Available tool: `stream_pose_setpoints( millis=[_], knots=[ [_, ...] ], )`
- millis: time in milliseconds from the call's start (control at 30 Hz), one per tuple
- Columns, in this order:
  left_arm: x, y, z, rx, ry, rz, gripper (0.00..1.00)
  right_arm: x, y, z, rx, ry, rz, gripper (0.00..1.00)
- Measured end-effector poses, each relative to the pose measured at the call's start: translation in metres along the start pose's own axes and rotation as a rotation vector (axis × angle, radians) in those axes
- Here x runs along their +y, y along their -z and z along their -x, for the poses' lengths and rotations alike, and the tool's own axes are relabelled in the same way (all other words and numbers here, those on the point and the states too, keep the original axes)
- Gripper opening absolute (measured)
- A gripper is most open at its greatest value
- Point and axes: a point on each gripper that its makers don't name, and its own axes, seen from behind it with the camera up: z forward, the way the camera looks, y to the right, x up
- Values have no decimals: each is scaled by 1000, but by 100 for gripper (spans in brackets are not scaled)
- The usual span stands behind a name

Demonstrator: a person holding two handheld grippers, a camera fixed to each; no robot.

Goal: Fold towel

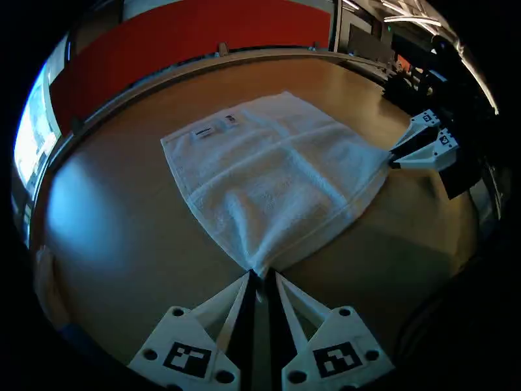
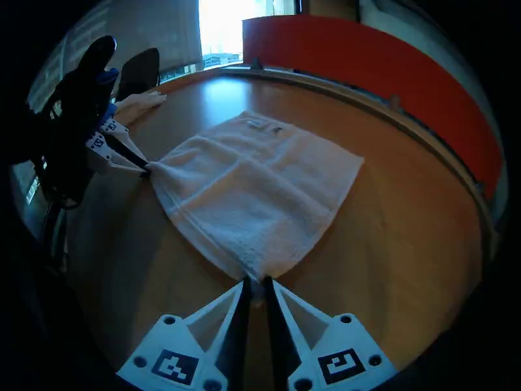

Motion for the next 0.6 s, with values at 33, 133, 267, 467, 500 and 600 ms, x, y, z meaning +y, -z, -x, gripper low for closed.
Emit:
stream_pose_setpoints(
  millis=[33, 133, 267, 467, 500, 600],
  knots=[
    [1, 1, 0, 0, 0, 3, 12, 0, 2, -1, 3, 0, 1, 17],
    [3, 6, -3, 5, 6, 8, 12, 0, 8, -6, 16, -4, 4, 17],
    [5, 17, -10, 21, 25, 9, 12, 1, 19, -16, 38, -16, 11, 17],
    [7, 37, -26, 52, 55, 13, 12, 1, 39, -30, 70, -15, 20, 17],
    [7, 40, -29, 57, 59, 13, 12, 0, 42, -32, 74, -12, 21, 17],
    [7, 50, -37, 66, 71, 12, 12, -1, 51, -38, 81, -4, 23, 17]
  ],
)
